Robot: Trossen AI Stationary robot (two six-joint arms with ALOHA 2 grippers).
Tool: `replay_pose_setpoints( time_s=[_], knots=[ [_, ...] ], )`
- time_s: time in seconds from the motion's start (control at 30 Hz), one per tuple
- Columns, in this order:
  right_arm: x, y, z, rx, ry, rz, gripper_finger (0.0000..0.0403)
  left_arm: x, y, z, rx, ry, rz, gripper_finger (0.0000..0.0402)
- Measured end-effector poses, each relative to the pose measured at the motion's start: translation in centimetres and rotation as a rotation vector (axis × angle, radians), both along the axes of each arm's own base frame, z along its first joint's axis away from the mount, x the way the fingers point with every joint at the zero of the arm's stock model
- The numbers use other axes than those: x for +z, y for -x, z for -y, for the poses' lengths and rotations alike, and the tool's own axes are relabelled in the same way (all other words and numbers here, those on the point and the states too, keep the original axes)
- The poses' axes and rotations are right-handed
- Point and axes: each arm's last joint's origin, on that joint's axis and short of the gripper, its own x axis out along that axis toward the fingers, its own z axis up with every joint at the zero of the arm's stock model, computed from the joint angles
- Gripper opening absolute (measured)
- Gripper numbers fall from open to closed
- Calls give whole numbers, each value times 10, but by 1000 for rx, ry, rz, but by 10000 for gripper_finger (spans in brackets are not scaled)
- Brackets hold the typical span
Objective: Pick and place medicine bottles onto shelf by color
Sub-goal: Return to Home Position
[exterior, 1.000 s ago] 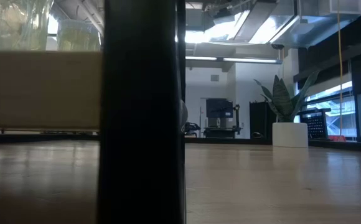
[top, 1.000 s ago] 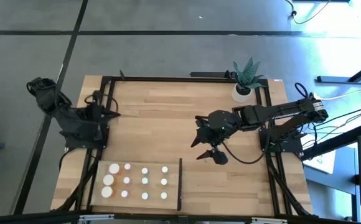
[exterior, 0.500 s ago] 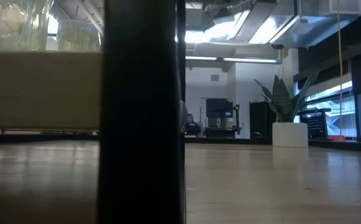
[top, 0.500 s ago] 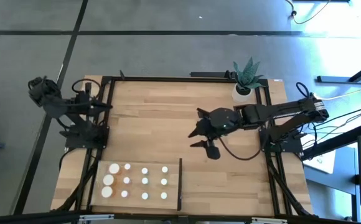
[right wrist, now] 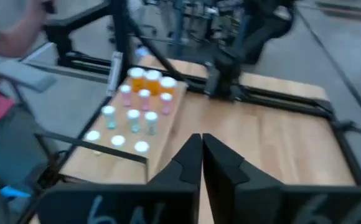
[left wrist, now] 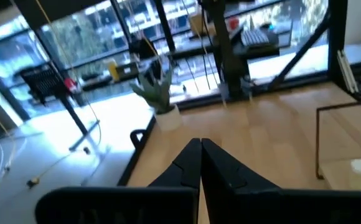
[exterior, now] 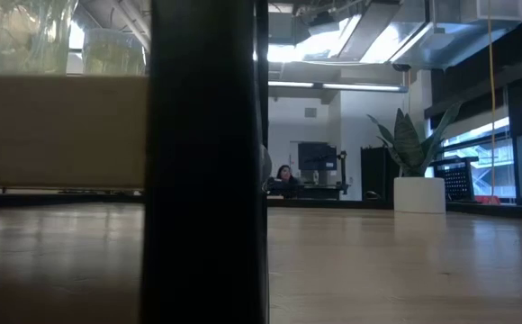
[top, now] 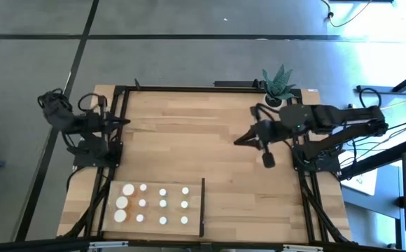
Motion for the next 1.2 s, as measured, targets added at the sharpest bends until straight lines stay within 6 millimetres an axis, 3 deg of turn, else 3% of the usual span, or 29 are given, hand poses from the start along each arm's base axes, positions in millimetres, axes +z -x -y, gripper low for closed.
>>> replay_pose_setpoints(
  time_s=[0.2,0.37,0.63,0.9,1.2],
  knots=[
    [-18,18,5,-75,14,-7,6,-7,16,-14,-4,48,129,1],
    [-37,39,10,-112,-20,84,10,-12,24,-20,5,45,257,2],
    [-55,83,21,-180,-44,243,7,-21,14,-13,86,-74,296,1],
    [-74,119,29,-228,-65,328,4,-40,1,-3,88,-5,292,1],
    [-105,143,35,-276,-123,400,5,-64,-15,11,91,65,340,1]
  ],
)
